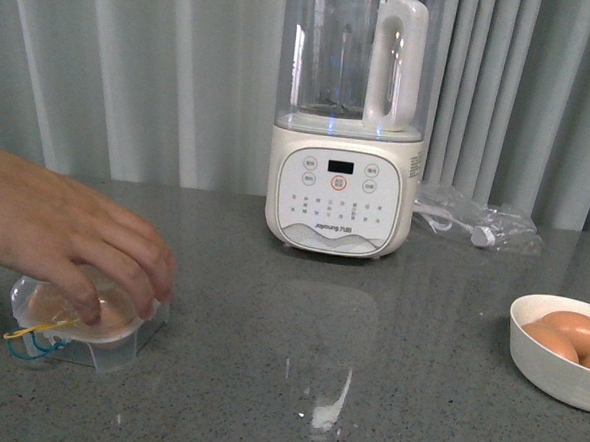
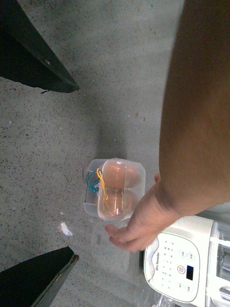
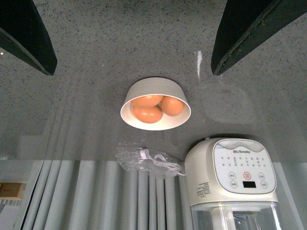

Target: Put egg into box

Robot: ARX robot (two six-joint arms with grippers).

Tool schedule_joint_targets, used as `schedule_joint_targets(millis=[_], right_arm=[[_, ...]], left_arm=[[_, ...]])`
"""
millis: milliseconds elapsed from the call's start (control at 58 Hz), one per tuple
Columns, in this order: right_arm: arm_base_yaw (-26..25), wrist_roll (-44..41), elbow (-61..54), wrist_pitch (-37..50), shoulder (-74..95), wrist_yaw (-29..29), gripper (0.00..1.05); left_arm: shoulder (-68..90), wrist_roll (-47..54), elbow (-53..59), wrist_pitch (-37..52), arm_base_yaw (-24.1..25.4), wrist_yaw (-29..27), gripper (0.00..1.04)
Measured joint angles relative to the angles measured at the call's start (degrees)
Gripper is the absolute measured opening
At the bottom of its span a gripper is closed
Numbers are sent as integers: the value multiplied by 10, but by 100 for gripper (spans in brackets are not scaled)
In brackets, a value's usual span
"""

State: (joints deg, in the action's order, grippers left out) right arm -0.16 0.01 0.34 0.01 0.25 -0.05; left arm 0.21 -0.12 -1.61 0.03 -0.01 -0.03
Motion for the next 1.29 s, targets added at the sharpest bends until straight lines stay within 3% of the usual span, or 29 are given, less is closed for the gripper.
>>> schedule_joint_targets(millis=[1293], right_arm=[[0, 0, 0, 0, 0, 0, 97]], left_arm=[[0, 0, 0, 0, 0, 0, 98]])
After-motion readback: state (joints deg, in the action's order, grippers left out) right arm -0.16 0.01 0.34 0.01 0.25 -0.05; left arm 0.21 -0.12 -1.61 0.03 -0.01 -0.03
